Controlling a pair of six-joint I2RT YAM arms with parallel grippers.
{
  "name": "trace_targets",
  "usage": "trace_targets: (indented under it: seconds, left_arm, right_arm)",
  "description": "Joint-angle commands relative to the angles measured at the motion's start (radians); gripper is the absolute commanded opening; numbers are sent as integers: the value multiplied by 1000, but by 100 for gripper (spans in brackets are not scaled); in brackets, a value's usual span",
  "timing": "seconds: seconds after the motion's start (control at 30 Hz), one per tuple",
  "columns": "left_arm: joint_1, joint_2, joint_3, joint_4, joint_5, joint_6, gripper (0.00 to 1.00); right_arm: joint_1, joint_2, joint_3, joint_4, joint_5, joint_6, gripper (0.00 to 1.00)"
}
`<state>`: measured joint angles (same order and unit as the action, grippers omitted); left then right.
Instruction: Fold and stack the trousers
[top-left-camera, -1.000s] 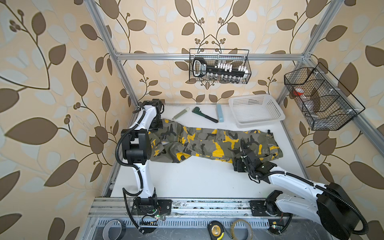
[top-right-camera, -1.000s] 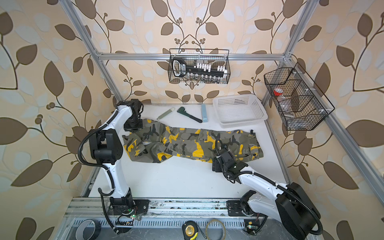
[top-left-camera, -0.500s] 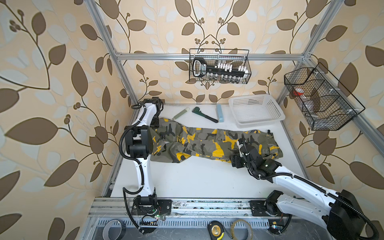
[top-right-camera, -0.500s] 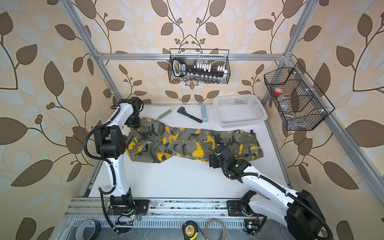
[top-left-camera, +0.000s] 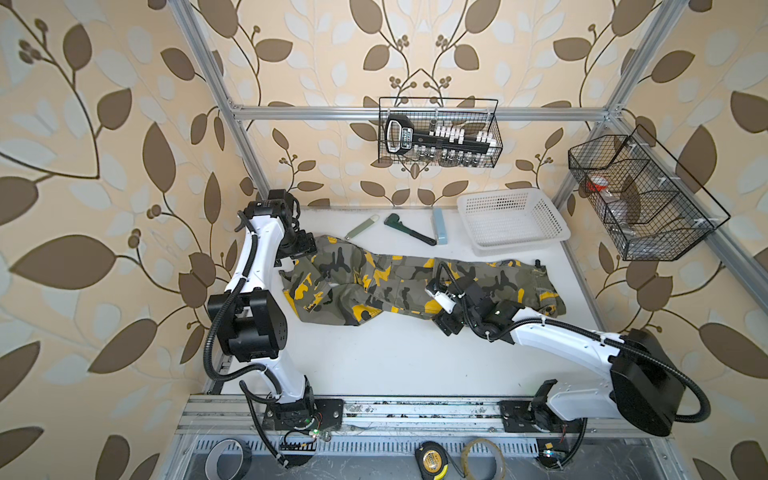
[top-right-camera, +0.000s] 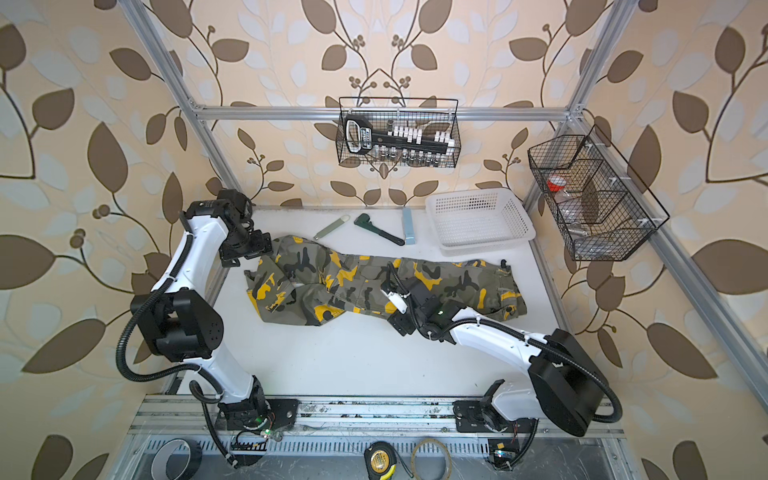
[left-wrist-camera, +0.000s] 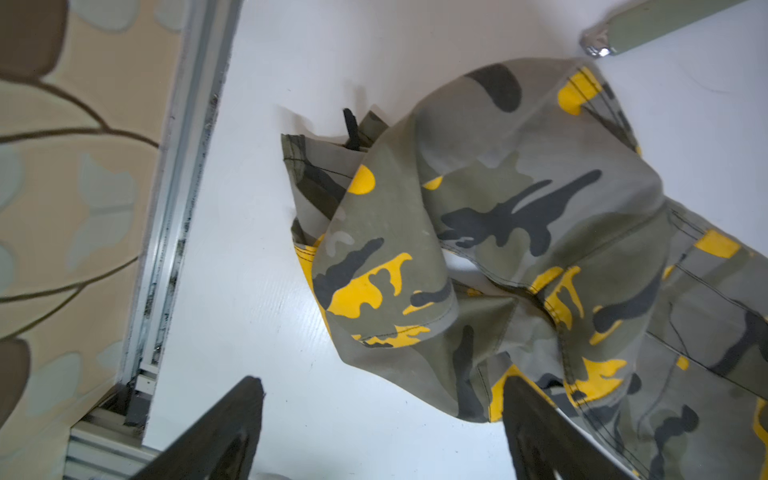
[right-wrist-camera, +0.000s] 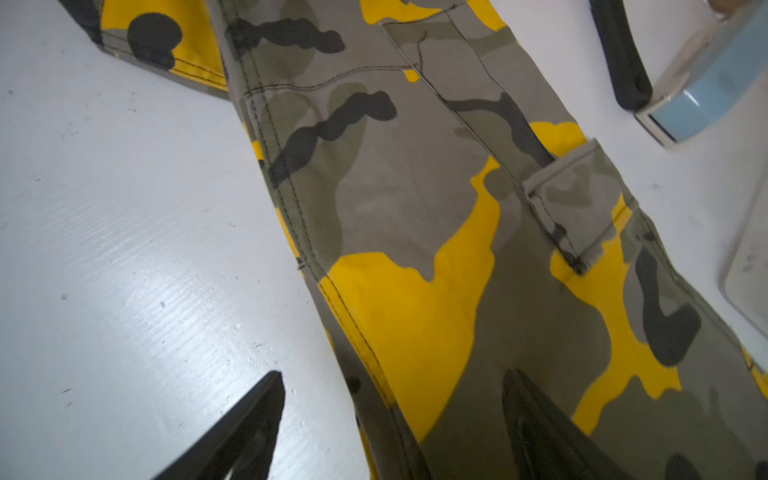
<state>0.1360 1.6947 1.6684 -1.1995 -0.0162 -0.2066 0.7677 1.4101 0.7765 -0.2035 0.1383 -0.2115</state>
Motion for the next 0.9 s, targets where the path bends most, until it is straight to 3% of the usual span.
trace_targets:
  seconds: [0.0, 0.23, 0.37, 0.5, 0.7, 0.87]
  left_arm:
    - [-25, -90, -123, 3, 61, -70, 89]
    - [-194, -184, -359, 152, -69, -271, 84]
    - [-281, -147, -435, 223, -235, -336, 79]
    - [-349, -66, -431, 249, -333, -310, 74]
    - [-357, 73, -387, 240, -478, -237, 66]
    - [-356, 138, -359, 251, -495, -196, 62]
  right_arm:
    - [17, 101, 58, 35, 40, -184, 84]
    - [34, 218, 96, 47, 72, -294, 82]
    - [44, 227, 80, 38, 65, -289, 77]
    - [50, 210, 59, 42, 70, -272, 72]
    - [50, 197, 24, 42, 80, -262, 65]
    - [50, 193, 13, 46, 94, -250, 61]
